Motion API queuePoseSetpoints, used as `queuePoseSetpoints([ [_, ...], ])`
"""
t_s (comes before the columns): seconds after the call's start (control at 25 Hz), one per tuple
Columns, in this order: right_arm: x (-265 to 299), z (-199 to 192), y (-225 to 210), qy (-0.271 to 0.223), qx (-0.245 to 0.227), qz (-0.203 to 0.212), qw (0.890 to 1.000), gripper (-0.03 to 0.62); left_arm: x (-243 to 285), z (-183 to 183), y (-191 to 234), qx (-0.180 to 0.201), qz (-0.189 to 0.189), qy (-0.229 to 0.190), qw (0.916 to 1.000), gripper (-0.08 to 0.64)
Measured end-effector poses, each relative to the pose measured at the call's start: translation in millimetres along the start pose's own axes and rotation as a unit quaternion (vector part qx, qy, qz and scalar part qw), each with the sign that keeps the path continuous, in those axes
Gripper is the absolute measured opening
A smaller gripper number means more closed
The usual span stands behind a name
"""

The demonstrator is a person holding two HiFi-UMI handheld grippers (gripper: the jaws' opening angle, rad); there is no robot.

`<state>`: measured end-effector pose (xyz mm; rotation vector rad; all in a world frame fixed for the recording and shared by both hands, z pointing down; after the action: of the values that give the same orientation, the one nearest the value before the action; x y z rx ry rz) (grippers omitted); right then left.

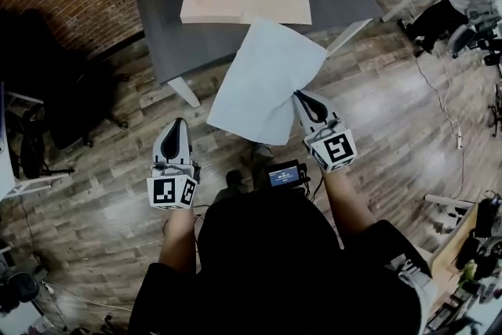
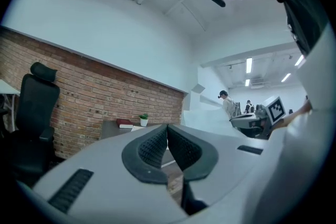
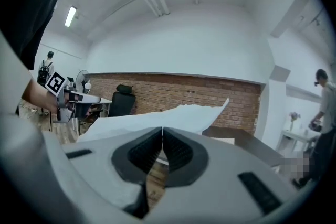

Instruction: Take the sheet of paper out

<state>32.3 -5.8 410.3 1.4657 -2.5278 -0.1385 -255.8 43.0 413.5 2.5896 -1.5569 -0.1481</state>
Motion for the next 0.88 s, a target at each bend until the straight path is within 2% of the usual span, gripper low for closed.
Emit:
queuePoseSetpoints([
  [0.16, -28, -18, 21, 0.017, 0.020, -0.009, 1.000, 0.009, -28, -22, -7, -0.016, -0.006, 0.011, 0.9998, -0.003],
  [0.36, -56, -32, 29, 0.025, 0.035, -0.014, 0.999, 0.009, -36, -38, -27, -0.025, -0.020, 0.025, 0.9992, -0.003],
  [0.64, -71, -42, 2, 0.011, 0.046, -0.003, 0.999, 0.009, -21, -24, -64, -0.006, -0.017, 0.014, 0.9997, -0.003],
  [0.88, -100, -45, -37, -0.001, 0.054, 0.005, 0.999, 0.009, 1, -18, -109, -0.016, -0.016, 0.006, 0.9997, -0.003],
])
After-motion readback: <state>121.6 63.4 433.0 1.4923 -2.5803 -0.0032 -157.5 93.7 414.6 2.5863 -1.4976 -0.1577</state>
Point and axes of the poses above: the fingertips, and each gripper's own axes: x forward along the fingers, y to its left, z out of its top, the point moved 2 cm from there along -x, backward along the fingers, and after that the axes turned 9 degrees about -z, right-handed, at the moved point
